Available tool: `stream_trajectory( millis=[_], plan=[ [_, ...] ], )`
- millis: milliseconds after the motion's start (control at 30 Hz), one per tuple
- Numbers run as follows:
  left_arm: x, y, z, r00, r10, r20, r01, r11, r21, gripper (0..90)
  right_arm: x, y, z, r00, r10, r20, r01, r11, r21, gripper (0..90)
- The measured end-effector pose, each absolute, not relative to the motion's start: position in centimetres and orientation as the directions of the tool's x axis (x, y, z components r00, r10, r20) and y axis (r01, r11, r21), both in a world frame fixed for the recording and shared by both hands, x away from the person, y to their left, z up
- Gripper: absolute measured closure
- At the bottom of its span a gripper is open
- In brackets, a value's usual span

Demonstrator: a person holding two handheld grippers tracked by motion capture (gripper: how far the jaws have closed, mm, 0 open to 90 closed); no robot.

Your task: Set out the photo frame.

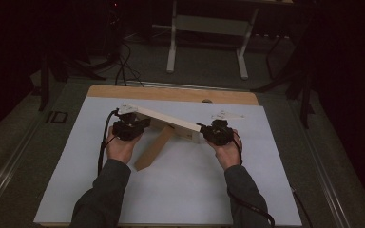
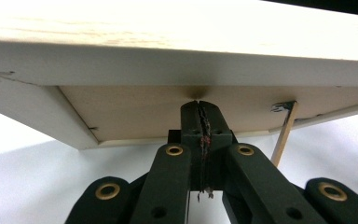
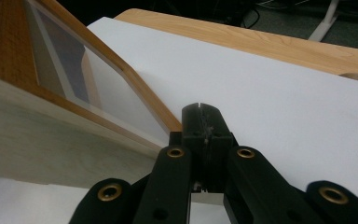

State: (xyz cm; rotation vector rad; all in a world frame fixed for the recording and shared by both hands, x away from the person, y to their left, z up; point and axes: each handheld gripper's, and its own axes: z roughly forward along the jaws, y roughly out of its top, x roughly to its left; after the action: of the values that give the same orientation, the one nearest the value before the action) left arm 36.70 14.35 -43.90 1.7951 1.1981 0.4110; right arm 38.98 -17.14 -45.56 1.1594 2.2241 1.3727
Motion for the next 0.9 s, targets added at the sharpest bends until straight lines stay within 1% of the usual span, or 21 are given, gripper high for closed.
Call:
stream_trajectory(
  millis=[900],
  plan=[
    [36.9, 13.0, -43.7, 0.493, 0.851, -0.181, 0.558, -0.15, 0.816, 90.0, 38.3, -17.1, -45.4, -0.66, 0.738, 0.14, 0.466, 0.255, 0.847, 89.6]
  ],
)
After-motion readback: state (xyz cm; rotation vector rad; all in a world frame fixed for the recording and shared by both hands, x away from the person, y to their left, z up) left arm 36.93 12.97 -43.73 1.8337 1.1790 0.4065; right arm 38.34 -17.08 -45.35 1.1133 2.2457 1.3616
